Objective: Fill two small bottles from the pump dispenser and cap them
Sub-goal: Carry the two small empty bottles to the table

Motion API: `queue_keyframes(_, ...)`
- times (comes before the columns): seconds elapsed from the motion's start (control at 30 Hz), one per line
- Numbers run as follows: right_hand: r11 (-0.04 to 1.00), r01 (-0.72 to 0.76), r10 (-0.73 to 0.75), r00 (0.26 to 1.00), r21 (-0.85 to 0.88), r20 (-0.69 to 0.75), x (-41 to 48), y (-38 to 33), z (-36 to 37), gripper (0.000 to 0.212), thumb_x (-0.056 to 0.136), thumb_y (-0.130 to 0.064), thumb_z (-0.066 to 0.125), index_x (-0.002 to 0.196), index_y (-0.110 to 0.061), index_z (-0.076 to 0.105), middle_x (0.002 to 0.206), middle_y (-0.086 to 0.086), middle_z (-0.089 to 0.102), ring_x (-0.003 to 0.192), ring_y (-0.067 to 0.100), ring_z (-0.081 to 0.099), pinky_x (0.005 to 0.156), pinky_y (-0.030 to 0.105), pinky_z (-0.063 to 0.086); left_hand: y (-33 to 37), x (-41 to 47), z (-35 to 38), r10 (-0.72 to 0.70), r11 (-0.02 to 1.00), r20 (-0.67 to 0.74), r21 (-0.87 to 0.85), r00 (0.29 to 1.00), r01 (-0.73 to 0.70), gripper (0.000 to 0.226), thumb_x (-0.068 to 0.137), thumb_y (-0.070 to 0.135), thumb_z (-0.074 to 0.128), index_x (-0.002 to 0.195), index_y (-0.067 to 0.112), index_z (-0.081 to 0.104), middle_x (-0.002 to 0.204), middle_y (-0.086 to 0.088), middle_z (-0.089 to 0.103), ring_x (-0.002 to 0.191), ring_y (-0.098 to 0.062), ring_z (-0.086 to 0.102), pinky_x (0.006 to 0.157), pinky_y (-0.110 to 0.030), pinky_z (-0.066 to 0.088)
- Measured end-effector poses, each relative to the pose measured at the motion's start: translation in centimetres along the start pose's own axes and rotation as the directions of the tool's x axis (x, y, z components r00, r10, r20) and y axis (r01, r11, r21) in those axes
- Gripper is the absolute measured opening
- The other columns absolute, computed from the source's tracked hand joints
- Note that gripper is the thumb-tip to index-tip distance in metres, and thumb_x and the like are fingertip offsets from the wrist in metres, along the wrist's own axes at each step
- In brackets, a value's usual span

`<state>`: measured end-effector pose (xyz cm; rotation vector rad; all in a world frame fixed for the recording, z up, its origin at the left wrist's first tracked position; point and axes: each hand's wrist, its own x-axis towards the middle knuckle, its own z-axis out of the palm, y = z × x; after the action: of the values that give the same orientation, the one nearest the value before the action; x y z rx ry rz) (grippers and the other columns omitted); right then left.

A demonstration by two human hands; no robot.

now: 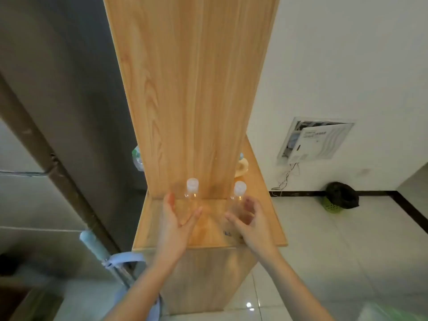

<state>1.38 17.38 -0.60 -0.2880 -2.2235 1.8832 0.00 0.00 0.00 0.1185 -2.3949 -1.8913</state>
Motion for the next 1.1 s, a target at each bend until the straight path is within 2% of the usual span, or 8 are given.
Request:
queue_keyframes(0.17,0.999,0.003,-0.003,1.000,0.036,0.015,0.6,0.3,0.5,0.044,0.075,-0.023,0.079,0.106,-0.038,0.051,0.110,-0.016,0.059,0.103,0.006,0.060,0.089,0.029,0.051,0.2,1.3,1.0,0.019,1.000,0.085,-0.014,0.996,-0.018,0.079,0.081,0.027,0.068,0.143,0.011,0.021,0.142,0.000,0.037,0.130,-0.012,0.037,0.109,-0.034,0.033)
queue_keyframes(0.27,0.999,0.030,-0.031,0.999,0.030,0.037,0.7,0.5,0.4,0.039,0.078,-0.021,0.076,0.107,-0.033,0.055,0.104,-0.010,0.061,0.098,0.014,0.061,0.089,0.037,0.052,0.0,1.2,1.1,0.026,0.999,0.088,0.025,0.996,-0.028,0.062,0.084,0.027,0.064,0.135,0.014,0.032,0.131,0.004,0.045,0.120,-0.008,0.043,0.100,-0.027,0.037)
queue_keyframes(0.33,0.999,0.043,-0.044,0.998,0.021,0.041,0.6,0.4,0.5,0.036,0.078,-0.020,0.076,0.107,-0.030,0.056,0.100,-0.008,0.061,0.097,0.019,0.061,0.087,0.038,0.052,-0.1,1.3,1.2,0.015,0.999,0.098,0.028,0.995,-0.018,0.052,0.086,0.027,0.062,0.129,0.015,0.038,0.129,0.002,0.050,0.119,-0.012,0.048,0.101,-0.032,0.041)
queue_keyframes(0.47,0.997,0.072,-0.074,0.996,0.041,0.041,-0.2,0.1,0.2,0.033,0.079,-0.018,0.075,0.104,-0.030,0.057,0.097,-0.012,0.059,0.090,0.010,0.061,0.071,0.017,0.051,0.4,0.8,1.0,0.013,1.000,0.125,-0.028,0.992,-0.009,0.045,0.085,0.024,0.062,0.125,0.013,0.044,0.127,-0.003,0.055,0.120,-0.015,0.051,0.102,-0.037,0.043)
queue_keyframes(0.7,0.988,0.072,-0.080,0.995,0.137,0.055,-3.9,-1.1,-1.2,0.030,0.076,-0.018,0.075,0.100,-0.022,0.059,0.087,-0.016,0.061,0.083,0.003,0.061,0.076,0.017,0.050,1.7,-3.1,-1.7,0.101,0.987,0.191,-0.145,0.976,-0.073,0.028,0.076,0.038,0.061,0.103,0.039,0.051,0.103,0.008,0.062,0.098,-0.009,0.059,0.085,-0.029,0.051)
queue_keyframes(0.9,0.989,-0.030,0.018,0.997,0.142,0.082,-10.8,0.6,-3.2,0.028,0.069,-0.035,0.073,0.094,-0.031,0.061,0.090,-0.016,0.069,0.086,0.005,0.065,0.077,0.018,0.050,-1.2,-9.5,-4.0,-0.028,0.985,0.263,-0.156,0.964,0.071,0.034,0.072,0.036,0.061,0.106,0.036,0.055,0.107,0.006,0.065,0.099,0.001,0.060,0.077,-0.010,0.048)
queue_keyframes(1.03,0.976,-0.147,0.145,0.989,0.162,0.025,-15.6,3.5,-3.9,0.022,0.069,-0.029,0.074,0.087,-0.029,0.062,0.094,-0.010,0.070,0.084,0.006,0.067,0.071,0.015,0.050,-5.7,-13.6,-4.9,-0.192,0.963,0.264,-0.137,0.945,0.233,0.029,0.079,0.022,0.065,0.106,0.032,0.057,0.102,0.007,0.066,0.092,0.003,0.062,0.069,-0.006,0.047)
queue_keyframes(1.1,0.959,-0.234,0.238,0.971,0.157,-0.008,-17.7,5.3,-4.0,0.025,0.070,-0.022,0.075,0.091,-0.022,0.062,0.093,-0.006,0.071,0.082,0.006,0.068,0.068,0.015,0.051,-8.3,-15.4,-5.0,-0.268,0.953,0.258,-0.070,0.928,0.294,0.024,0.082,0.012,0.066,0.101,0.025,0.059,0.100,0.005,0.066,0.090,-0.006,0.063,0.065,-0.008,0.048)
